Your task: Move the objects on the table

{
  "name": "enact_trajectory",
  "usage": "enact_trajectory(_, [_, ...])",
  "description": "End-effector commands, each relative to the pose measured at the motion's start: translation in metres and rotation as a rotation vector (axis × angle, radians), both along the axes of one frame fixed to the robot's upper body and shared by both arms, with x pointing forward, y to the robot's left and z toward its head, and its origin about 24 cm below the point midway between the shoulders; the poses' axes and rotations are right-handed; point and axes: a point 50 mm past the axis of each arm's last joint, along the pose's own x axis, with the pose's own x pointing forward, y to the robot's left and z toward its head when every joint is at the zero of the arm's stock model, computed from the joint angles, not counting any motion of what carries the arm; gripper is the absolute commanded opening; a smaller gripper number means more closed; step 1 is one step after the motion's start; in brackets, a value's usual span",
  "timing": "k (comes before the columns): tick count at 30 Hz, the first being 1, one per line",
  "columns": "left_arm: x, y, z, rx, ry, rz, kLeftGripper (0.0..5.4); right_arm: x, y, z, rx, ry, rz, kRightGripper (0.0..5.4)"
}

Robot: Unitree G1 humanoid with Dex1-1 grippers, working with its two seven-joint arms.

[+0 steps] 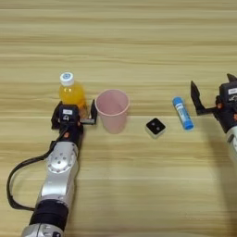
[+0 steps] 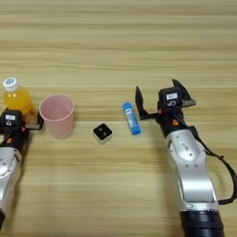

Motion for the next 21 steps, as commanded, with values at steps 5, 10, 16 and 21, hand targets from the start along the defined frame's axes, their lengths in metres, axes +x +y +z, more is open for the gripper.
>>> enact_trajectory(5, [-0.004,0.000,-0.001,0.002,0.011,-0.002,5.38,0.001,0.002,0.002,0.001,-0.010,0.004,5.40])
enact_trajectory(10, [-0.011,-0.002,-0.002,0.001,0.016,-0.015,5.38,0.002,0.002,0.001,0.001,-0.009,0.005,5.40])
enact_trajectory(16, [-0.018,-0.001,-0.001,-0.004,0.023,-0.018,5.38,0.002,0.004,0.000,-0.001,-0.005,0.018,5.40])
enact_trajectory(21, [-0.023,0.000,0.001,-0.002,0.028,-0.020,5.38,0.001,0.011,-0.003,0.006,0.006,0.070,5.40])
